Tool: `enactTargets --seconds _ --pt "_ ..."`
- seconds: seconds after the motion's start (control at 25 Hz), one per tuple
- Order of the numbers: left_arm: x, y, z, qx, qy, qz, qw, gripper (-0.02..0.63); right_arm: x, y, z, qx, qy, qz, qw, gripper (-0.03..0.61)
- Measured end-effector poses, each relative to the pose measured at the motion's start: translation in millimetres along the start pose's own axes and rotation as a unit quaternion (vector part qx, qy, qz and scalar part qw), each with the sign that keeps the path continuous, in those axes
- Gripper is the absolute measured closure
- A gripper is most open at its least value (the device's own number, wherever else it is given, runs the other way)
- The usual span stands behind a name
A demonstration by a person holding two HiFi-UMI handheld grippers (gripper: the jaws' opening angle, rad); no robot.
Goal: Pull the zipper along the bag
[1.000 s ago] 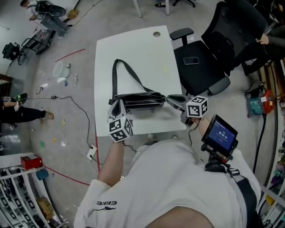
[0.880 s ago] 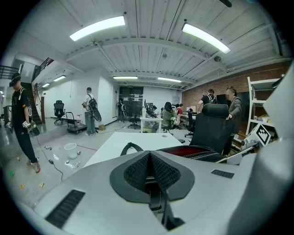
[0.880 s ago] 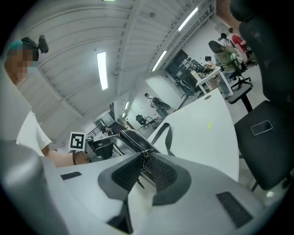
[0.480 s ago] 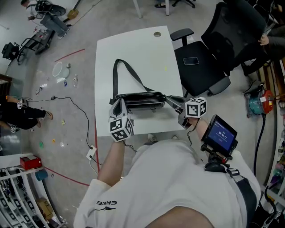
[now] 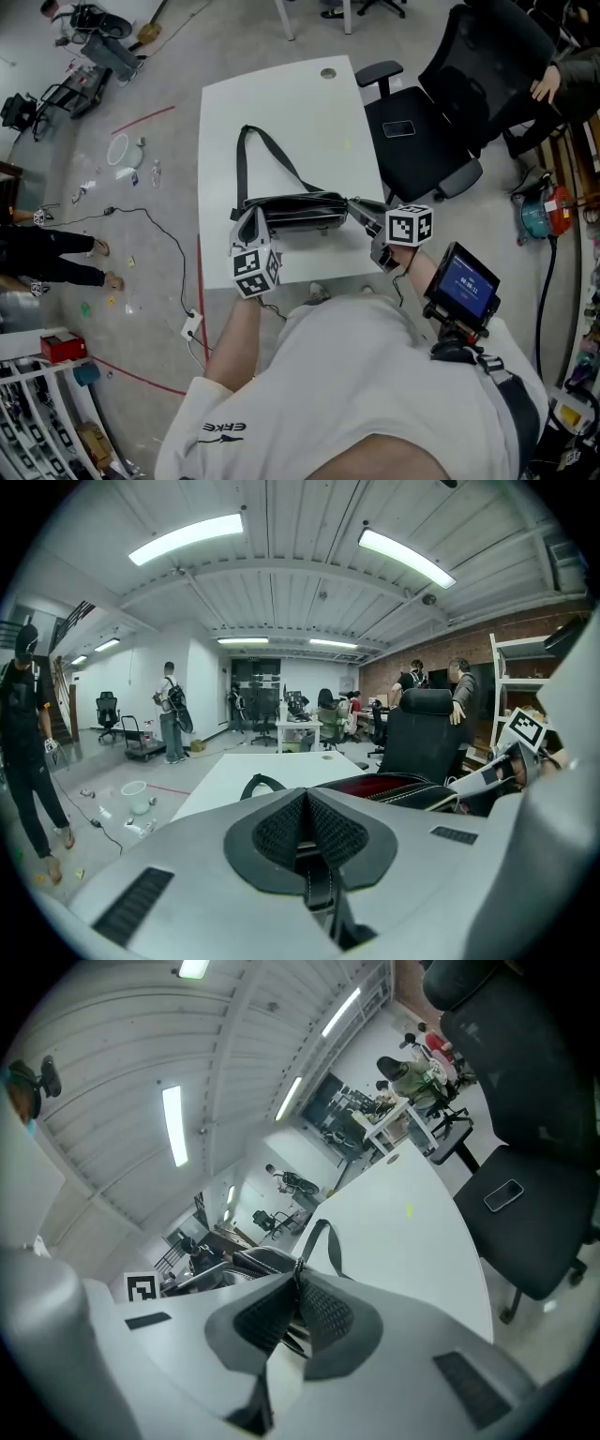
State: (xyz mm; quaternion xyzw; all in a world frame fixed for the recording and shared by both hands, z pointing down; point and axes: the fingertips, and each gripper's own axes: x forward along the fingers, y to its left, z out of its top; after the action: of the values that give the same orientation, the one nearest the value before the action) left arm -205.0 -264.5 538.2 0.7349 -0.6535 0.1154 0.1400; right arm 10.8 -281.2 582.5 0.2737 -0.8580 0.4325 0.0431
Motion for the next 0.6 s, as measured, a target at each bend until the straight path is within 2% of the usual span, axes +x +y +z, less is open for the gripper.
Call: enactTargets --seconds 0.2,0.6 --pt "4.4 -3.8 0.6 0.009 0.006 -0.012 0.9999 0.611 -1.5 -1.0 2.6 0.007 -0.008 -0.033 0.999 0.561" --pt "15.9 -13.4 1.5 0.031 0.015 -0.034 0.9988 0.611 -1.2 13.6 26.7 0.048 -0.045 -0.027 0.997 0.563"
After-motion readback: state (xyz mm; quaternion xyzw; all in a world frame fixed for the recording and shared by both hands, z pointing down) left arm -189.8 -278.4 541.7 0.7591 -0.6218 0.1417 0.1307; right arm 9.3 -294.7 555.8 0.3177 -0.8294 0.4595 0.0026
